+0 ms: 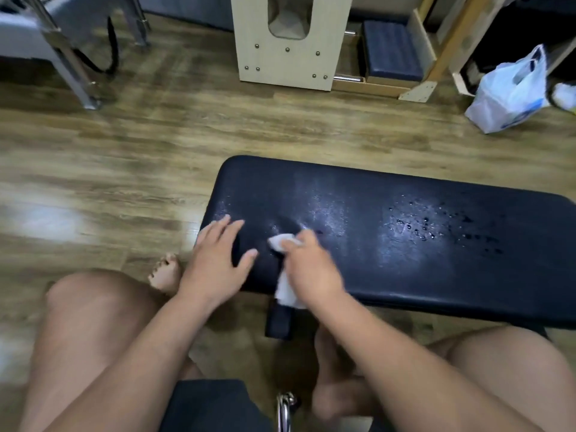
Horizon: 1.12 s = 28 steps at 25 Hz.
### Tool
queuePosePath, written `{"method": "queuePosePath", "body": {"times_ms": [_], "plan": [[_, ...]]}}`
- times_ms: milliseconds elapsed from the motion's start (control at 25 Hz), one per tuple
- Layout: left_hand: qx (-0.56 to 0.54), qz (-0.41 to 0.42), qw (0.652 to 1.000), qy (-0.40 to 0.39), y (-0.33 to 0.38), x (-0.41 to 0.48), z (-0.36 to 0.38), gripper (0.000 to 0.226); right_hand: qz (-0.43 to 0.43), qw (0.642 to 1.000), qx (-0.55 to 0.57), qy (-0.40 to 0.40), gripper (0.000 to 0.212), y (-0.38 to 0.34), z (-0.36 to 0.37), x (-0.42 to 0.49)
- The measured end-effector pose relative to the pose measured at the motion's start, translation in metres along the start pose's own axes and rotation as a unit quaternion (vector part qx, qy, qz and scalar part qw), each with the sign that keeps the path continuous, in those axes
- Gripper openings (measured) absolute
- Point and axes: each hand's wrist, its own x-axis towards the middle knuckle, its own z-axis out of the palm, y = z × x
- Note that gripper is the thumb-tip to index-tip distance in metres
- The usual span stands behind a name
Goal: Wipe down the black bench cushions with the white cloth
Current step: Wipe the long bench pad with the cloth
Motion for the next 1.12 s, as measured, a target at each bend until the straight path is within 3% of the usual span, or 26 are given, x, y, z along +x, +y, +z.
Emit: {"method": "queuePosePath", "body": {"times_ms": [80,120,240,360,440,520,680,800,880,1000,1120], "plan": [[0.142,-0.002,0.979,-0.145,0.016,0.003,0.016,0.098,0.081,0.991,-0.099,0.04,0.025,0.094,-0.044,-0.031],[0.185,-0.005,0.967,-0.174,0.021,0.005,0.02,0.107,0.139,0.98,-0.125,0.064,0.025,0.133,-0.065,-0.05],[0.199,-0.007,0.968,-0.153,0.028,0.007,0.022,0.113,0.29,0.94,-0.104,0.147,0.029,0.214,-0.111,-0.096],[0.211,-0.009,0.967,-0.139,0.028,0.006,0.026,0.114,0.392,0.891,-0.073,0.216,0.034,0.22,-0.116,-0.099],[0.204,-0.013,0.969,-0.139,0.029,0.007,0.028,0.116,0.361,0.902,-0.061,0.229,0.035,0.186,-0.091,-0.082],[0.194,-0.015,0.972,-0.128,0.028,0.007,0.029,0.121,0.266,0.938,-0.064,0.213,0.03,0.143,-0.057,-0.062],[0.173,-0.022,0.978,-0.113,0.027,0.003,0.031,0.135,0.14,0.98,-0.075,0.118,0.03,0.036,-0.005,-0.011],[0.165,-0.018,0.981,-0.103,0.026,0.006,0.03,0.135,0.009,0.992,-0.117,0.045,0.032,-0.02,0.013,0.015],[0.163,-0.018,0.981,-0.107,0.026,0.007,0.027,0.138,-0.044,0.991,-0.127,0.016,0.03,-0.01,0.008,0.025],[0.17,-0.009,0.978,-0.123,0.029,0.008,0.024,0.138,0.029,0.987,-0.136,0.079,0.039,0.055,-0.04,0.037],[0.163,0.0,0.98,-0.114,0.025,0.008,0.023,0.134,0.204,0.951,-0.162,0.166,0.045,0.115,-0.095,0.06]]}}
